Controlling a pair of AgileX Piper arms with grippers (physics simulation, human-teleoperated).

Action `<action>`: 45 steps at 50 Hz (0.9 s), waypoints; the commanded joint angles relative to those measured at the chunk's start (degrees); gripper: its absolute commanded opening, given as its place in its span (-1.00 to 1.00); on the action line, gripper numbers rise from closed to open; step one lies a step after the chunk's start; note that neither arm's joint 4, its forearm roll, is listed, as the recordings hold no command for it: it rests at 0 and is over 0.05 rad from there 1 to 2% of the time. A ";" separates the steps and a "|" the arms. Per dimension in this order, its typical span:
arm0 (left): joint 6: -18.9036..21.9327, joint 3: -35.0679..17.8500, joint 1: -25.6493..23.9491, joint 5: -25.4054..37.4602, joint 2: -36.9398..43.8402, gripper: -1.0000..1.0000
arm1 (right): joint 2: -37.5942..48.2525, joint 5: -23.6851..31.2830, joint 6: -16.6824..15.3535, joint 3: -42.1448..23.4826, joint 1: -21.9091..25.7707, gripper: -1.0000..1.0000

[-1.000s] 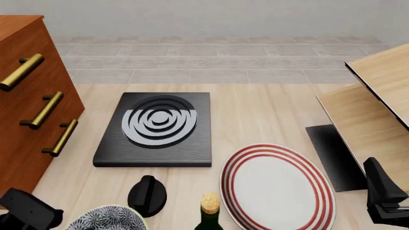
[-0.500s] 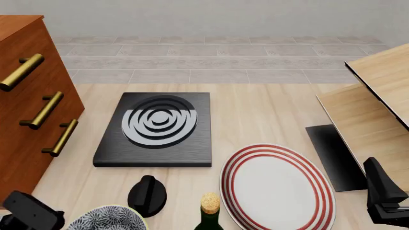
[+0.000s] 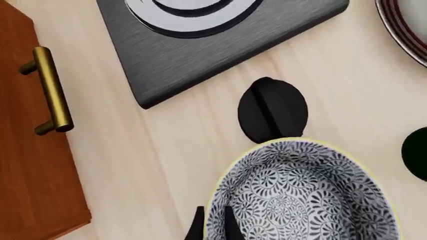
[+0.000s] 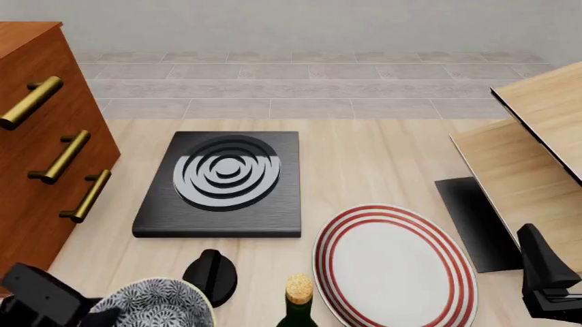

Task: Put the bowl on the top of the cabinet.

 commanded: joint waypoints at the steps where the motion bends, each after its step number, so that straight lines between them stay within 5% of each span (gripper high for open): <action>1: -0.22 -1.00 0.33 0.59 -2.51 -1.00 | 0.00 0.00 0.00 0.00 0.01 1.00; 28: -1.80 -13.95 -2.06 10.47 -9.37 -1.00 | 0.00 0.00 0.01 0.00 0.01 1.00; 45: -3.19 -22.52 0.32 9.43 -6.65 -1.00 | 0.00 0.00 0.00 0.00 0.00 1.00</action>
